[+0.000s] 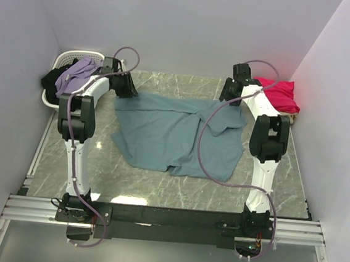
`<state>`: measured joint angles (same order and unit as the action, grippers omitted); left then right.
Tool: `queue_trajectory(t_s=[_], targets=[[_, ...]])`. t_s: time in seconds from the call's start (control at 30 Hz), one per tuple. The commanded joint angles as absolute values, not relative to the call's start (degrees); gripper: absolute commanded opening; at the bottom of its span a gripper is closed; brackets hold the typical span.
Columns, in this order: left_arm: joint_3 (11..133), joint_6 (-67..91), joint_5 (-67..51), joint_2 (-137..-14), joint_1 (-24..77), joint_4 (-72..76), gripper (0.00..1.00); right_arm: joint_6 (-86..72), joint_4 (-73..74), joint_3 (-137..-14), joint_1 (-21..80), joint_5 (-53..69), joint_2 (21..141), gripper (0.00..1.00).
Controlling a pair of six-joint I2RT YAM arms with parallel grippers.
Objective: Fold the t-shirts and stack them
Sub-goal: Fold the tshirt
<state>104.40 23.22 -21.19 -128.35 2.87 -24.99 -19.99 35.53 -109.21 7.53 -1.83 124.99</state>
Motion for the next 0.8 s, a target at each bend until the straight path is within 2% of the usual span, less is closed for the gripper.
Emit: queue_trajectory(t_s=[0.0, 0.1, 0.57, 0.77], targets=[[107.31, 23.2, -21.19, -130.6, 3.08, -24.96, 0.43, -20.83, 37.0, -114.26, 5.37, -0.18, 127.17, 0.55], [108.54, 23.38, -19.87, -132.01, 3.08, -25.49, 0.46, -20.92, 36.39, -113.99, 5.01, -0.18, 128.05, 0.56], [115.22, 21.71, -16.52, -138.78, 2.99, -30.06, 0.46, -22.5, 37.17, -116.36, 3.08, 5.89, 136.67, 0.54], [120.3, 21.1, -16.52, -142.46, 2.9, -32.34, 0.47, -23.64, 40.95, -123.56, 2.02, 7.21, 141.24, 0.53]])
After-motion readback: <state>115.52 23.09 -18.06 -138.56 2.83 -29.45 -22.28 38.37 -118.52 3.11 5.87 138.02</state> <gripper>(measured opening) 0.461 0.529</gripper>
